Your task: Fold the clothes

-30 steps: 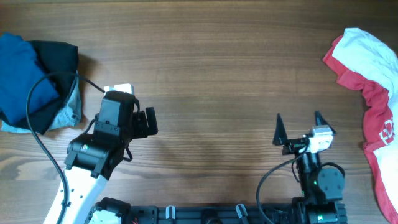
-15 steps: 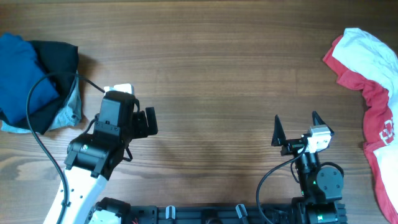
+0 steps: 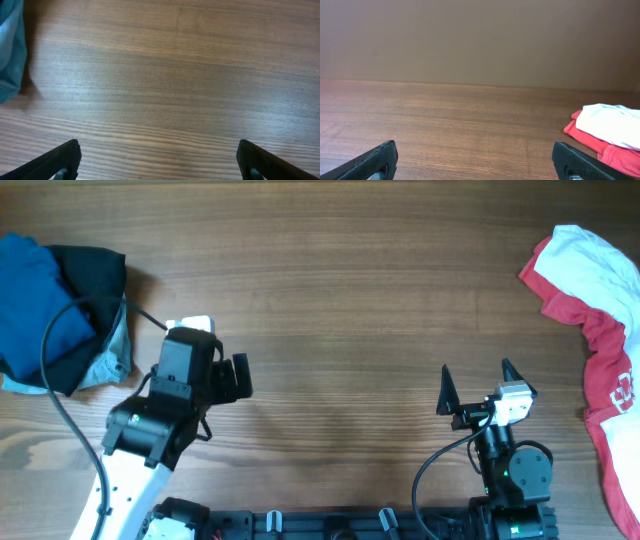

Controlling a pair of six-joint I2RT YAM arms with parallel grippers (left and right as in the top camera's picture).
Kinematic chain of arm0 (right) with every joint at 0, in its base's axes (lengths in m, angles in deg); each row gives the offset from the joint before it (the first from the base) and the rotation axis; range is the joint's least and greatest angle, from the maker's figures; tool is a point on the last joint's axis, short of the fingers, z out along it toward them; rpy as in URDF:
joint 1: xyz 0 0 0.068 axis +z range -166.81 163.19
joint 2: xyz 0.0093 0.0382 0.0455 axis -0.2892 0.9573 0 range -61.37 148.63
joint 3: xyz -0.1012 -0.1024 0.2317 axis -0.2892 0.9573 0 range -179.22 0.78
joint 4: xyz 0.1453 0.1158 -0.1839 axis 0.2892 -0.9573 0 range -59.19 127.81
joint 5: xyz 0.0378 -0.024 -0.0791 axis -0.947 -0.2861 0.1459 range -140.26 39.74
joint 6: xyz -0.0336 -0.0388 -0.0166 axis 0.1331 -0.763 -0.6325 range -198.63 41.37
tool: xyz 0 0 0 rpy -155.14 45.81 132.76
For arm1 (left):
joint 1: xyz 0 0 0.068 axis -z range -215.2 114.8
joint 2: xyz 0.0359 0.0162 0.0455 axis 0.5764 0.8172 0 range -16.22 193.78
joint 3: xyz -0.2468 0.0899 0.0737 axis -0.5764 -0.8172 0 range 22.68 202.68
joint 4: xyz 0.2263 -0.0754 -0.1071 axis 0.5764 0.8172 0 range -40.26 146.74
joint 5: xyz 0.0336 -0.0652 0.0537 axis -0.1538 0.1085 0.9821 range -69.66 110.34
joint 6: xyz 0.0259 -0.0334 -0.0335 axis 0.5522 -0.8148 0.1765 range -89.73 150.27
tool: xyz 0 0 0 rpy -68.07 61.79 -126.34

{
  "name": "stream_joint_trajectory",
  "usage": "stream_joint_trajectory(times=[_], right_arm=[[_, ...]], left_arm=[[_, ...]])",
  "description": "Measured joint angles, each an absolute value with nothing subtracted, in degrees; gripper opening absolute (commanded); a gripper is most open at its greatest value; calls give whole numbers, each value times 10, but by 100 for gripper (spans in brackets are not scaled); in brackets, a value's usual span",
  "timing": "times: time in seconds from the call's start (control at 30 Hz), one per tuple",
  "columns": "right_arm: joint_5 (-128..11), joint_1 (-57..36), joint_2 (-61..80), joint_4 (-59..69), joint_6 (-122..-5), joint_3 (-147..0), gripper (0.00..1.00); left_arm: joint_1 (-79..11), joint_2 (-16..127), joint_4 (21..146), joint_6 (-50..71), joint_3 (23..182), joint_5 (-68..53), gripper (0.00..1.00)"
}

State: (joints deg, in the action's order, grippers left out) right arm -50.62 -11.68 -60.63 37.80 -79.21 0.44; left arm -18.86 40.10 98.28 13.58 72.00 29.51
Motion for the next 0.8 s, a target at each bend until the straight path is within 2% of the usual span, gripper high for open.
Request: stream_joint_trajectory(times=[0.2,0.47,0.53,0.8], right_arm=[[-506,-117,-606,378,-792,4,100],[-506,-117,-606,378,-792,4,100],[-506,-117,-606,378,-792,4,100],[-506,-117,-606,378,-792,4,100]], left_arm=[[-273,305,1007,136,699,286,100],[-358,132,968,136,586,272,100],[-363,89,928,136,542,263,100],[-363,-49,633,136,360,237,100]])
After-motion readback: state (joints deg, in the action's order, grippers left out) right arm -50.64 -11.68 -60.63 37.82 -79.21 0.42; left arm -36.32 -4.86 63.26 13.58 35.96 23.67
